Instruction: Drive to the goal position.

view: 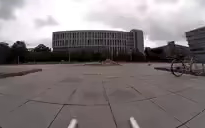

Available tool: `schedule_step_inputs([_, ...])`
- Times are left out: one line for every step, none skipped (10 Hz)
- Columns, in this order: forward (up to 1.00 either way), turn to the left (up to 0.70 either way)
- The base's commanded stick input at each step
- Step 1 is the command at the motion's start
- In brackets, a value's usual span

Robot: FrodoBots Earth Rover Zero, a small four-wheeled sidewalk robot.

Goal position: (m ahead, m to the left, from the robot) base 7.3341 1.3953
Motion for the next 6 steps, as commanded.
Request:
schedule_step_inputs([1.0, 0.0])
schedule_step_inputs([1.0, 0.0])
schedule_step_inputs([1.0, 0.0])
schedule_step_inputs([1.0, 0.0])
schedule_step_inputs([1.0, 0.0])
schedule_step_inputs([1.0, 0.0])
